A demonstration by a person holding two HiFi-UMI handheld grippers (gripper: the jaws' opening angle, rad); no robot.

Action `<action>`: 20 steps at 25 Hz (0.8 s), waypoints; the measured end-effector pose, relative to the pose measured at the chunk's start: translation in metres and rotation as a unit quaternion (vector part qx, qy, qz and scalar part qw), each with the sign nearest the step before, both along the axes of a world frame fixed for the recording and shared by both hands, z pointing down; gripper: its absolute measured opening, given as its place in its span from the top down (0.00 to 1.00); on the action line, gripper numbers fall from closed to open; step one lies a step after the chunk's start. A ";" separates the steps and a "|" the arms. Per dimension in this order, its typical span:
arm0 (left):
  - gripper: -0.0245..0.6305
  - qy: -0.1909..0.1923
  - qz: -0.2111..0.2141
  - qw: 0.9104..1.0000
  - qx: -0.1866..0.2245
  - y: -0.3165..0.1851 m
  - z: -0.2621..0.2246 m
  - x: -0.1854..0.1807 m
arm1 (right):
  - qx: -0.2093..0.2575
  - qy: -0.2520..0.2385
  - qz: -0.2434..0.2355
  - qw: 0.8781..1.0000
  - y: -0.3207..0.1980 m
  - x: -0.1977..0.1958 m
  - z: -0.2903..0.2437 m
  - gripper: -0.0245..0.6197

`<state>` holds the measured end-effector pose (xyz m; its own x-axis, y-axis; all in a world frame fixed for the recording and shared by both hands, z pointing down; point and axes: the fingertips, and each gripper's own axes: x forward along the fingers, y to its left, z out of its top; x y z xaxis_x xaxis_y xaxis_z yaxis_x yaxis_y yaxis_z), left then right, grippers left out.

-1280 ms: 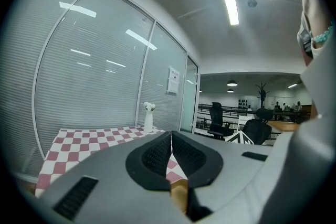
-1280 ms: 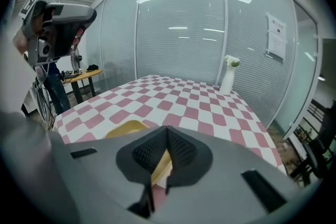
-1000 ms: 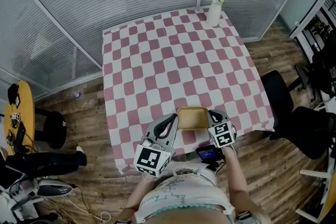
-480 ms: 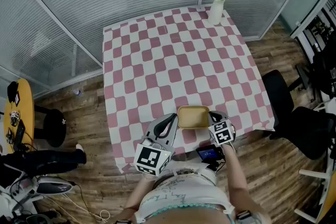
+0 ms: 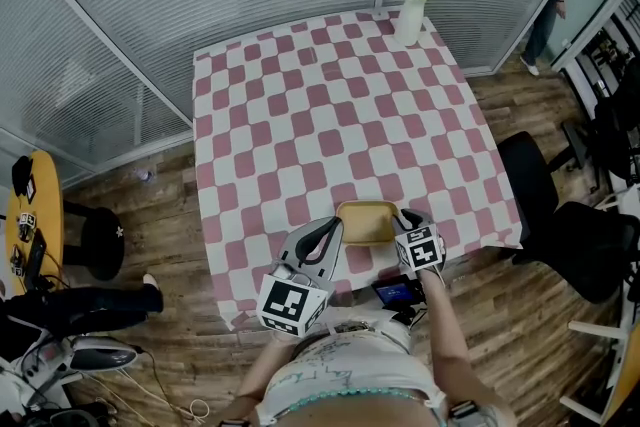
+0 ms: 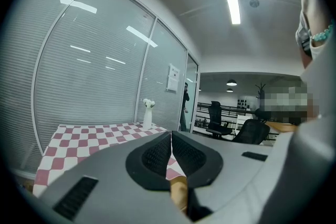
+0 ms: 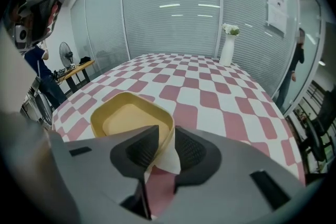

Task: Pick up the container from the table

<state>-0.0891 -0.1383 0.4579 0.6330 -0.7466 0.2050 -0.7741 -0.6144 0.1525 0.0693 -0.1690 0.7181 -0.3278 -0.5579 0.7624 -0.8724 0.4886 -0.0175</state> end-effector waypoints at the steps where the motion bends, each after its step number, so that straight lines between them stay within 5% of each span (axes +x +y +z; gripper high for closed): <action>1: 0.94 0.000 0.000 1.000 0.000 -0.001 0.001 0.000 | -0.006 -0.003 0.003 1.000 0.000 0.000 0.003 0.82; 20: 0.94 -0.009 0.013 1.000 -0.013 -0.006 0.004 0.005 | -0.079 0.005 0.047 0.996 -0.007 -0.005 0.038 0.84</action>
<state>-0.0842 -0.1439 0.4618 0.6479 -0.7245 0.2350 -0.7609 -0.6300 0.1553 0.0640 -0.1760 0.7566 -0.2718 -0.4586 0.8460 -0.9150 0.3956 -0.0795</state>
